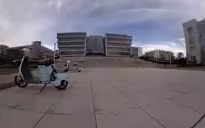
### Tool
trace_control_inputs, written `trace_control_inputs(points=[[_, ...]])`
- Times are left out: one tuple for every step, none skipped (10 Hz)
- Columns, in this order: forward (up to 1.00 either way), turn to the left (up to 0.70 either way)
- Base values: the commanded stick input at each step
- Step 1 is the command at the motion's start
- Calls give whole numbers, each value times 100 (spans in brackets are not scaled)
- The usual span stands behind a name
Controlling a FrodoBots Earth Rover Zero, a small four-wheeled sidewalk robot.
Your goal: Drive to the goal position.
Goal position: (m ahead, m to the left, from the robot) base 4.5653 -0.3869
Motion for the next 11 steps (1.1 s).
trace_control_inputs(points=[[85,0],[85,0],[85,0],[85,0],[85,0],[85,0],[85,0],[85,0],[85,0],[85,0],[85,0]])
